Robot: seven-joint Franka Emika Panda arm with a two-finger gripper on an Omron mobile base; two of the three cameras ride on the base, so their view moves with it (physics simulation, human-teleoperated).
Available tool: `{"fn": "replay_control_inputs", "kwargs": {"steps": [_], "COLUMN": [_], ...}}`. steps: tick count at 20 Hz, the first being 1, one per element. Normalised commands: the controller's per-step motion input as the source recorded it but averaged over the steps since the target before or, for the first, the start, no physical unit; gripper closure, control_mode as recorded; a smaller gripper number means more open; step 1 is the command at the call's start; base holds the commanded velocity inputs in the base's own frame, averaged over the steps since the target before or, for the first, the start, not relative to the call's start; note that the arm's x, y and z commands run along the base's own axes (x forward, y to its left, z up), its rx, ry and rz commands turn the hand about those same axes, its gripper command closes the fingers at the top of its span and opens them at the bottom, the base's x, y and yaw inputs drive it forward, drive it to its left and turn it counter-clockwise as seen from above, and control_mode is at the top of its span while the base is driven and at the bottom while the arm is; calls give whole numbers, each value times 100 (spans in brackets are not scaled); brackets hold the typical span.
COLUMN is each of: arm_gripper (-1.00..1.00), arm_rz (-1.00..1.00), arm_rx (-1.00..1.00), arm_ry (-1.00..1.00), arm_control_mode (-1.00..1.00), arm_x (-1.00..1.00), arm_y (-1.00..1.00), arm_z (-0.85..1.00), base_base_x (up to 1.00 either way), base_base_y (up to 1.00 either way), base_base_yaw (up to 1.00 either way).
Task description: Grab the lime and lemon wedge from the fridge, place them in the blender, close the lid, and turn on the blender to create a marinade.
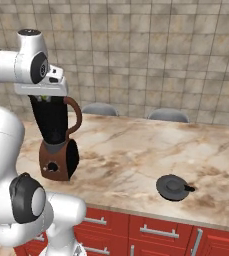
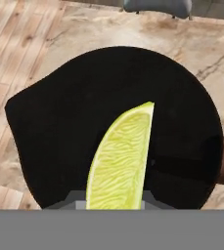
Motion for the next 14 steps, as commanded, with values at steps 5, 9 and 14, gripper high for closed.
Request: {"fn": "replay_control_inputs", "kwargs": {"steps": [5, 9, 14], "arm_gripper": [100, 100, 100], "arm_rz": [0, 0, 0], "arm_rx": [0, -1, 0], "arm_ry": [5, 7, 1], "arm_control_mode": [-100, -100, -100], "arm_x": [29, 16, 17], "arm_y": [2, 0, 0], "arm_z": [-34, -40, -10], "base_base_x": [0, 0, 0], "base_base_y": [0, 0, 0], "base_base_yaw": [0, 0, 0]}}
